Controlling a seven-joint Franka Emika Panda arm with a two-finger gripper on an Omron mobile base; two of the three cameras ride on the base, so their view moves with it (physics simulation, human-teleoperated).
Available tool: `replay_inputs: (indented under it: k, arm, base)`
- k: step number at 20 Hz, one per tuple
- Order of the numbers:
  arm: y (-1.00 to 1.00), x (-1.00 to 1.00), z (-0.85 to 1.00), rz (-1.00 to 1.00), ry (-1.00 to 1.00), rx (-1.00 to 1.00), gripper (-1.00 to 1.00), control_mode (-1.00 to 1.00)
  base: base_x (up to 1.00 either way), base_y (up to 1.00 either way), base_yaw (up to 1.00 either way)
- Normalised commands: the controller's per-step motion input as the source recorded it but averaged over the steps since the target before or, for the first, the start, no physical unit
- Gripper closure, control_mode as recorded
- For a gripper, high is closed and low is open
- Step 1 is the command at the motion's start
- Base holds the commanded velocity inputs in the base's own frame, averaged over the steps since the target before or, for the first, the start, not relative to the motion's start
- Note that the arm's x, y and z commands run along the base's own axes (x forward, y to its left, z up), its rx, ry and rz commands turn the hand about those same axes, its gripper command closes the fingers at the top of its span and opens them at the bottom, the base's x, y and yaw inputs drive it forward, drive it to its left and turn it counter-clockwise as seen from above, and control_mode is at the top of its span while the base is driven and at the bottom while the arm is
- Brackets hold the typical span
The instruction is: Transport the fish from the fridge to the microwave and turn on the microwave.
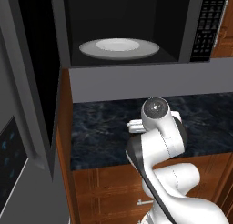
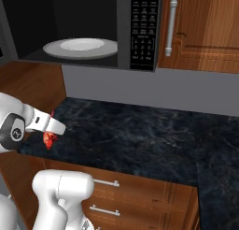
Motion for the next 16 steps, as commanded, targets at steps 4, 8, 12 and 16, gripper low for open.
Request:
replay_inputs:
  k: [4,8,12,16]
  arm:
    - [0.0,0.0,0.0,0.0,0.0,0.0,1.0,1.0]
    - [0.0,0.0,0.0,0.0,0.0,0.0,1.0,1.0]
    - [0.0,0.0,0.0,0.0,0.0,0.0,1.0,1.0]
    - [0.0,0.0,0.0,0.0,0.0,0.0,1.0,1.0]
  base:
    - [0.0,0.0,0.0]
    - [0.0,0.0,0.0]
    - [0.0,0.0,0.0]
    - [0.0,0.0,0.0]
